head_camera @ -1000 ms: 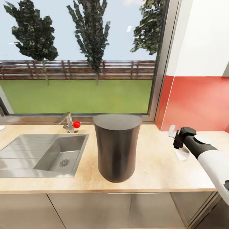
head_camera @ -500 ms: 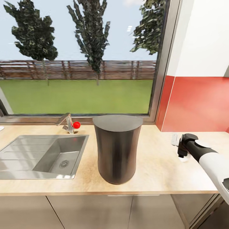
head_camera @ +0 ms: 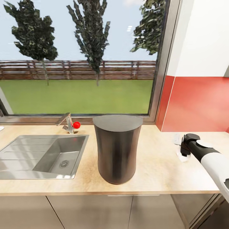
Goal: Set up a coffee station on the kitchen countertop: keep the coffee maker on the countertop, move the bottle of coffee from the kitchen shelf to the counter next to the coffee maker, place a paper coffee filter on top of the coffee maker, put the saucer next to the coffee maker with the coffee cup on the saucer, and place the electric kettle next to the coffee maker.
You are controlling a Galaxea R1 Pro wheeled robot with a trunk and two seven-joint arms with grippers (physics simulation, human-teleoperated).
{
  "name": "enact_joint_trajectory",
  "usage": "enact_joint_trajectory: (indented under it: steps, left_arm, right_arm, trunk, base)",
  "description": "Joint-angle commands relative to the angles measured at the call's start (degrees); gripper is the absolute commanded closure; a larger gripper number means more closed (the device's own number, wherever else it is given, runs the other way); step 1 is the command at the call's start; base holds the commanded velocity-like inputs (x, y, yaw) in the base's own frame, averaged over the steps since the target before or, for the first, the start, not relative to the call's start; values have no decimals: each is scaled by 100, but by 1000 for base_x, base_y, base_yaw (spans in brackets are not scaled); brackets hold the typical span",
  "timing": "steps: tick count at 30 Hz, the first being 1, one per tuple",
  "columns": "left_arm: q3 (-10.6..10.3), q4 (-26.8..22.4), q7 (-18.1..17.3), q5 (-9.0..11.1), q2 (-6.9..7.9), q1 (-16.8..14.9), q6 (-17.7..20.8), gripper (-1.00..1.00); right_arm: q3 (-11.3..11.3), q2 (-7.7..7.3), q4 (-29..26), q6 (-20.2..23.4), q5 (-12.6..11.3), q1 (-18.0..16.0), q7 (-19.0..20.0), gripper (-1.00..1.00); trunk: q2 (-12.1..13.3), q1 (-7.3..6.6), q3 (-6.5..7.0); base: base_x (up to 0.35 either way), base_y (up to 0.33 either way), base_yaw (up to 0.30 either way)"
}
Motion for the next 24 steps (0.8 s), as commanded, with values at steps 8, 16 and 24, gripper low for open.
enact_joint_trajectory:
  steps: [8,16,24]
  left_arm:
    - [-18,-9,-24,54,2,2,2,-100]
    - [-24,-9,-23,54,2,2,-21,-100]
    - [-21,-9,-24,57,3,2,-14,-100]
  right_arm:
    - [18,-50,-12,10,45,-1,-49,-100]
    - [23,-49,28,10,46,-4,-54,-100]
    - [19,-49,448,-175,38,-5,-288,-100]
  trunk:
    - [-12,4,-12]
    - [-12,4,-12]
    - [-12,4,-12]
  base:
    - [106,0,0]
    - [51,0,0]
    - [22,0,0]
